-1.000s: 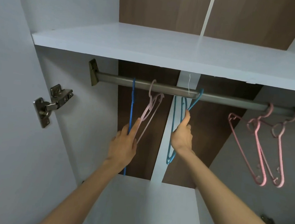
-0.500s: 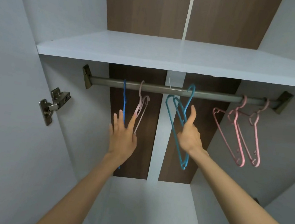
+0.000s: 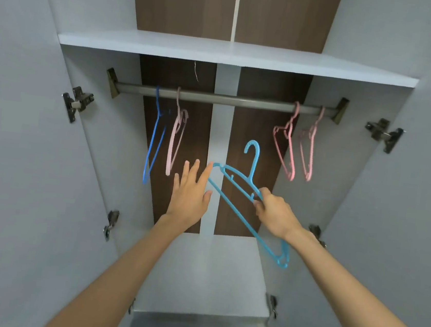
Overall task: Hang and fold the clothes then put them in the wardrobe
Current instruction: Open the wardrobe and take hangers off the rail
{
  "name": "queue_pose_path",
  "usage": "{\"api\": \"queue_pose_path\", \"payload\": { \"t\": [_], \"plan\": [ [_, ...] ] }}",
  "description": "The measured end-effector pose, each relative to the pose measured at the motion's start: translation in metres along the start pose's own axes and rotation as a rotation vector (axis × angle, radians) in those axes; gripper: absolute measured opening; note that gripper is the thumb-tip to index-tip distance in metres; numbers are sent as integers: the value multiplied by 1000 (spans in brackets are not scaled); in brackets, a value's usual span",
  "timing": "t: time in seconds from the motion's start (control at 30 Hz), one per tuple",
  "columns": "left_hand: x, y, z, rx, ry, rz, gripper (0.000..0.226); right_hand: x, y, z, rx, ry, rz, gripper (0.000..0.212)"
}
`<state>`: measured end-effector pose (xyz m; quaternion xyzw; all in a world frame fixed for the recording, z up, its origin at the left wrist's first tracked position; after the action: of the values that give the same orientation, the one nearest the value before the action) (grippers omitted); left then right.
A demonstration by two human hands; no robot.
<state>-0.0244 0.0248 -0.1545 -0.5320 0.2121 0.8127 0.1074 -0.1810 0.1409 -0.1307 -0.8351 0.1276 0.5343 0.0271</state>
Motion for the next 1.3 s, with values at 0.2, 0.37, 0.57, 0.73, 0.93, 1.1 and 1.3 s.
{"api": "queue_pose_path", "payload": {
  "t": [0.2,0.37,0.57,0.73,0.93,1.1,1.3],
  "plan": [
    [7,-102,31,33,4,-65,66,-8,-108,9,-160,-24,-118,16],
    [-3,-177,37,-3,32,-67,59,-7,-176,6,-276,50,-170,12],
    [-24,-253,14,-28,95,-113,40,10,-227,-25,-380,129,-251,10],
    [-48,-317,-35,-60,55,-176,32,47,-249,-66,-396,241,-371,10],
    [-77,-414,-119,-135,83,-255,26,121,-293,-155,-461,292,-571,13],
    [-108,-494,-201,-290,-68,-260,14,193,-341,-248,-538,248,-628,17],
    [-133,-587,-289,-477,-91,-141,19,270,-387,-334,-673,150,-666,18]
  ]
}}
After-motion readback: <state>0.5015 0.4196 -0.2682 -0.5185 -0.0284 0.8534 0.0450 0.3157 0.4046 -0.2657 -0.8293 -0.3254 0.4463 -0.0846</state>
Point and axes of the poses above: each hand's wrist, its own y-axis towards the middle knuckle, its own x-axis out of the palm, z = x × y, the point moved 2 cm from there along y, towards the middle knuckle, and after that the axes turned 10 degrees about -x, right-handed, at the moved point
